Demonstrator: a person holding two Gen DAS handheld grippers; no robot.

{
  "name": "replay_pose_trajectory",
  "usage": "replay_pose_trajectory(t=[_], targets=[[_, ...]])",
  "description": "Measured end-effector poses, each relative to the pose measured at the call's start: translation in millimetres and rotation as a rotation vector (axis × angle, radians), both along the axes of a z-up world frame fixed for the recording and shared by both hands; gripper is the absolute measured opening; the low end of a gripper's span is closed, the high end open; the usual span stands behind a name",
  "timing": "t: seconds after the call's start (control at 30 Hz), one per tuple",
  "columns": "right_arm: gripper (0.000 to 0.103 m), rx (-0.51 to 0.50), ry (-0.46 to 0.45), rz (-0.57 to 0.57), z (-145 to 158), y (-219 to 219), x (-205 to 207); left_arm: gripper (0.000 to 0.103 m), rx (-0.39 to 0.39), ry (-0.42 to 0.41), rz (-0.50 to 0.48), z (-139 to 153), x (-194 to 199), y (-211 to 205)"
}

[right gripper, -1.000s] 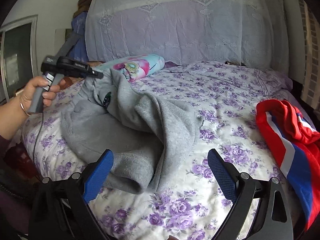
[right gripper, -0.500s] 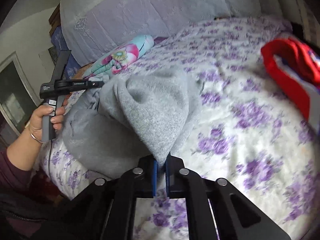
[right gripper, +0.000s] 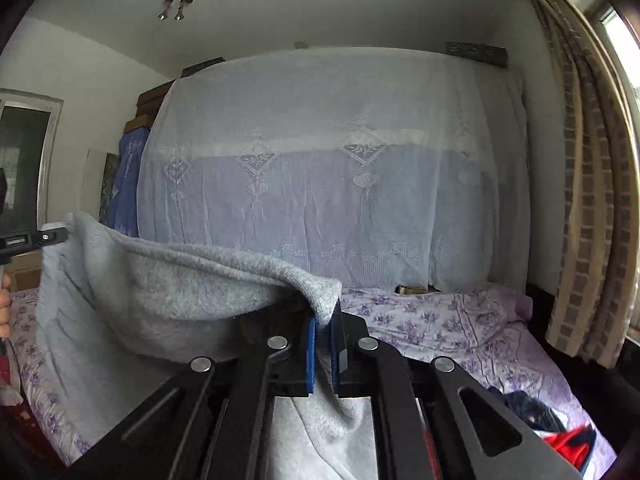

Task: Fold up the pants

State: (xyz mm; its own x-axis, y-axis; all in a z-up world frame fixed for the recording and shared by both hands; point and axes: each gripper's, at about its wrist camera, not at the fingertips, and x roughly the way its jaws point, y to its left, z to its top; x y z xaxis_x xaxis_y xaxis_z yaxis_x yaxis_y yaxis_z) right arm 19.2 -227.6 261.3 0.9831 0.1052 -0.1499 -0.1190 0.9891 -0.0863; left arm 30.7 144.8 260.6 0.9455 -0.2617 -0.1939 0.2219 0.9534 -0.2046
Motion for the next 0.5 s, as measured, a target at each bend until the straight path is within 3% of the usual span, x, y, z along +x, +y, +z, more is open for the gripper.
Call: replay_pose_trajectory(t=[0.07,0.1,0.13,0.2,0.27,0.3,0.33,0.4,0.5], targets=[[0.008,-0.038,0.131,0.049,12.4,16.5,53.2,0.007,0.005,0.041,0.068,6.3,6.9,13.4],[0.019,-0.041,0.202,0.063,10.8,23.4,82.7,0.007,0.003,0.086,0.098,2.0,18.8,20.7],[0.058,-0.063,0.289,0.065,1.8,32.5,115.8,0.007,0.011,0.137,0.121,-6.5,31.5,26.3],[0.095,-0.137,0.415,-0.005,-36.5,48.0,181.5,0.007,0.039,0.263,0.182,-39.0,72.1,39.4],[0.091,-0.231,0.495,-0.131,-94.4,52.9,231.8,0.008,0.066,0.446,0.227,-96.3,127.2,55.7],[0.081,-0.264,0.551,-0.2,-123.4,48.4,247.7,0.008,0.071,0.548,0.237,-132.0,151.7,67.4],[0.076,-0.254,0.609,-0.225,-146.7,40.3,254.4,0.008,0.063,0.639,0.253,-168.9,171.5,79.4],[0.076,-0.155,0.683,-0.169,-174.9,22.0,243.2,0.008,0.011,0.775,0.28,-229.9,193.5,101.9],[0.078,-0.175,0.69,-0.155,-198.2,-6.4,195.5,0.01,0.043,0.781,0.299,-259.7,196.3,112.6]])
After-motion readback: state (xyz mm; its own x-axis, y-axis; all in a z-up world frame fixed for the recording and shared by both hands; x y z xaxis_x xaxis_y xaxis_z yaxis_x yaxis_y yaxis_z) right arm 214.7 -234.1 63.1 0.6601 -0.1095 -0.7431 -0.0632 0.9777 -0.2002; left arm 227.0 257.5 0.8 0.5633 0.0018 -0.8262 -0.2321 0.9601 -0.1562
